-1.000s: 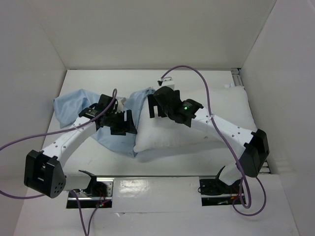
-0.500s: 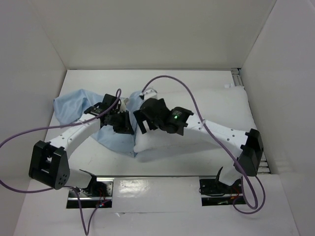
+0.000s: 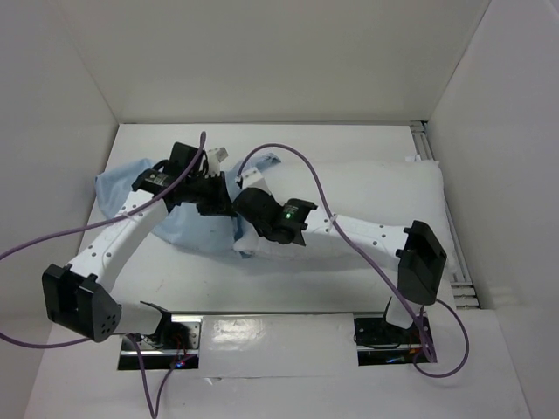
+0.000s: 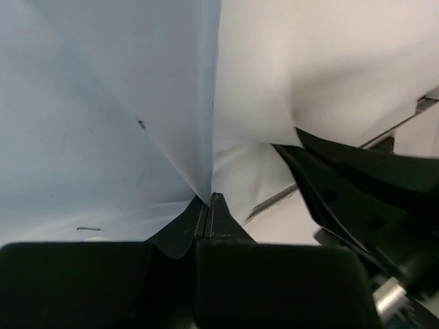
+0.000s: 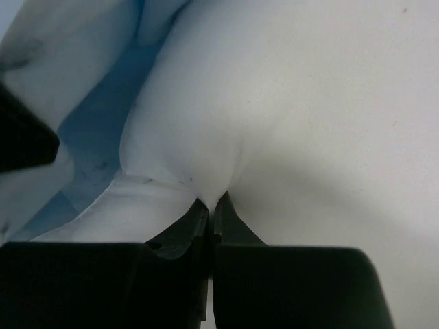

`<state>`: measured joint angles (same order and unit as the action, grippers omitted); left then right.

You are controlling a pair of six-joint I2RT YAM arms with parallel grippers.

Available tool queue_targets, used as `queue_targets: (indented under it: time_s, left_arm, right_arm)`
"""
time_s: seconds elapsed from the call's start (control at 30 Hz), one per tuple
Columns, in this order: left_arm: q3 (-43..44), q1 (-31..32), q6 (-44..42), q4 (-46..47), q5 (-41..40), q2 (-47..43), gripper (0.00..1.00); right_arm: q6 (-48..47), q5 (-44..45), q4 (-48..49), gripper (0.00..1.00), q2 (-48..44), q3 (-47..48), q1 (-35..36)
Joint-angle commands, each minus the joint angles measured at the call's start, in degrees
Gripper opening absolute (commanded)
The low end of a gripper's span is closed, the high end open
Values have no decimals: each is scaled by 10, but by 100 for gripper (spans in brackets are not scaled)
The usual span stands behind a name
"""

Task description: Put the pillow into the pillowcase

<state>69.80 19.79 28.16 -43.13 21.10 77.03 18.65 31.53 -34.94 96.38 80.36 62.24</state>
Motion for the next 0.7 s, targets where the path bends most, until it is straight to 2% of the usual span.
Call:
queue_targets:
  time_s: [0.0,0.23,0.5,0.67]
  left_arm:
    - [59,1,-30,-50,29,-19,0]
    - [94,1,-36,-87,17,-25,0]
    - [112,1,-42,-92,46,-37,0]
    - [154,1,-24,-86,93,-26,0]
  right_arm:
    - [-36,28,70,0,2,67,-28]
    - [-70,-5,99,0,14,102,-62]
    - [-77,-25,120,0,87,133,-73]
    - [-18,-59,174,0,106,122,-73]
